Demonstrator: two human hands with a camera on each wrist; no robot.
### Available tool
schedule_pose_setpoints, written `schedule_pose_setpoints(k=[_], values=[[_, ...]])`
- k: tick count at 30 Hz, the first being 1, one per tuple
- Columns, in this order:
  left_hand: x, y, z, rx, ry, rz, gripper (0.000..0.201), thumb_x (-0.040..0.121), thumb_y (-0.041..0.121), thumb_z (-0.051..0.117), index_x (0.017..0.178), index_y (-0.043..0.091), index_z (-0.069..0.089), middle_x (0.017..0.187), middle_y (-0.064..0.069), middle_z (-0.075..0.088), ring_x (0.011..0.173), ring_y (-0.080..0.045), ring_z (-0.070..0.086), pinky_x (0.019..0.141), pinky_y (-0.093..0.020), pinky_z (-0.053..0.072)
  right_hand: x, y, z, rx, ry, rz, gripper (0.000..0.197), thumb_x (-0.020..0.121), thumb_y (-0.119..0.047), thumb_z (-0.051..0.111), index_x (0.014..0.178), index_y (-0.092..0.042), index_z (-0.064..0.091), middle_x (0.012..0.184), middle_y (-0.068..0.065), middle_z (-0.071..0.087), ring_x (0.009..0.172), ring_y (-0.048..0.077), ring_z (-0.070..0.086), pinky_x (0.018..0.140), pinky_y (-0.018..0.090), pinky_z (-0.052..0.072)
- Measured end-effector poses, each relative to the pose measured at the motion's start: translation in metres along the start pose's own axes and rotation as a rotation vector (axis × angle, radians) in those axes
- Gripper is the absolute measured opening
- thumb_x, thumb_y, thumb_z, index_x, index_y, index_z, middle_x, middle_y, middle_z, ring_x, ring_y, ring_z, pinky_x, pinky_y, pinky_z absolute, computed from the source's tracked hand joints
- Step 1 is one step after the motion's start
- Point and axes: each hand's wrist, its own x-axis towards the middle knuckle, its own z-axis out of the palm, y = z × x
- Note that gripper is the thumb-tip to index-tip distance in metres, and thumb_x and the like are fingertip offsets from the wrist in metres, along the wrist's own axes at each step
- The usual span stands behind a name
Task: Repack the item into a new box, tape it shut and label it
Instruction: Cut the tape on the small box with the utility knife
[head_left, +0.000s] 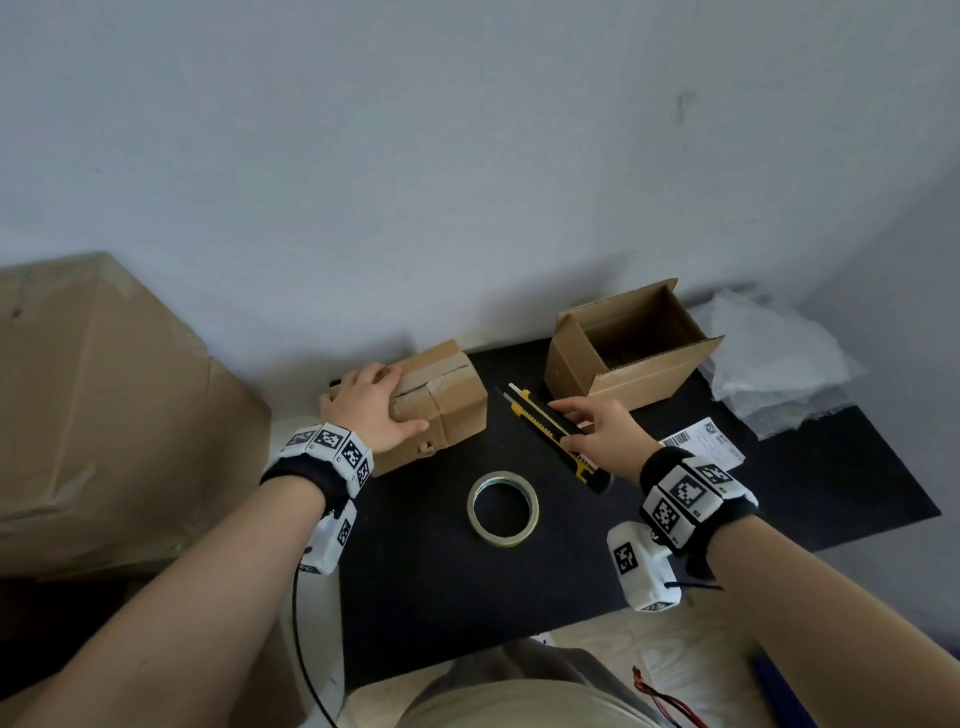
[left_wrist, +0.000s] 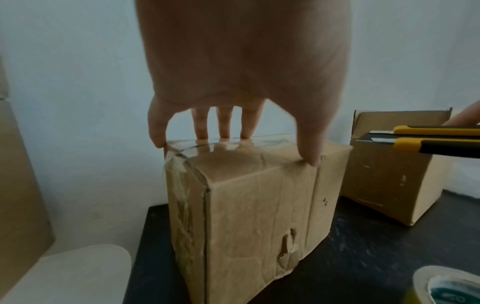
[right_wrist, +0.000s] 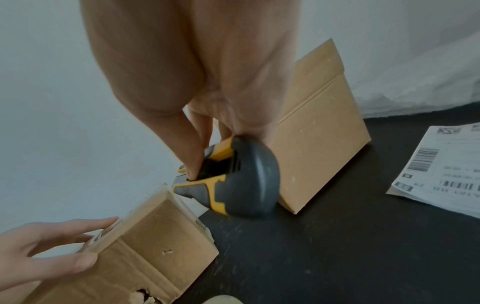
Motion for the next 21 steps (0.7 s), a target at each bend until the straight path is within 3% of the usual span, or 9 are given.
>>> schedule_pose_setpoints(k=[4,7,15,18,21], values=[[-0.005,-0.005,0.001,-0.049,-0.064,-0.032,0.093,0.075,0.043,0.066,0.148,0.037,0.008,0.156,-0.004,0.005,0.143,-0.032,0.000,0.112,-0.062,0.006,0.002,-0.004,0.005,0.057,0.009,0.012,0.053,0.089,-0.003,0.056,0.137,-0.021,0.043,0.126,0.003,0.054,0.116,0.018,0.053,0.087,0.031,0.046],[-0.012,-0.012,0.000,-0.062,-0.046,-0.001,0.090,0.073,0.037,0.067,0.145,0.041,0.012,0.155,-0.003,0.012,0.141,-0.031,0.011,0.110,-0.062,0.014,0.006,-0.007,0.008,0.093,0.012,0.013,0.053,0.089,-0.003,0.057,0.137,-0.021,0.044,0.127,0.003,0.053,0.117,0.018,0.051,0.082,0.027,0.043],[-0.025,-0.010,0.002,-0.128,0.040,-0.117,0.076,0.070,0.059,0.067,0.136,0.036,0.036,0.138,-0.002,0.038,0.124,-0.030,0.036,0.101,-0.052,0.035,0.011,-0.012,0.014,0.146,0.059,-0.003,0.053,0.087,-0.002,0.058,0.136,-0.019,0.045,0.126,0.007,0.054,0.110,0.016,0.052,0.081,0.028,0.045],[-0.029,-0.002,0.003,-0.164,0.048,-0.204,0.073,0.071,0.067,0.062,0.133,0.037,0.039,0.131,-0.004,0.042,0.119,-0.032,0.040,0.098,-0.049,0.038,0.012,-0.010,0.016,0.161,0.063,-0.004,0.053,0.087,-0.002,0.059,0.136,-0.018,0.045,0.125,0.008,0.055,0.108,0.015,0.053,0.084,0.030,0.047],[-0.032,0.005,0.004,-0.266,0.020,-0.190,0.065,0.080,0.065,0.053,0.137,0.038,0.039,0.134,-0.008,0.043,0.122,-0.032,0.041,0.099,-0.045,0.040,0.010,-0.008,0.018,0.167,0.070,0.007,0.053,0.087,-0.001,0.059,0.135,-0.017,0.046,0.125,0.009,0.056,0.113,0.019,0.054,0.092,0.036,0.048]])
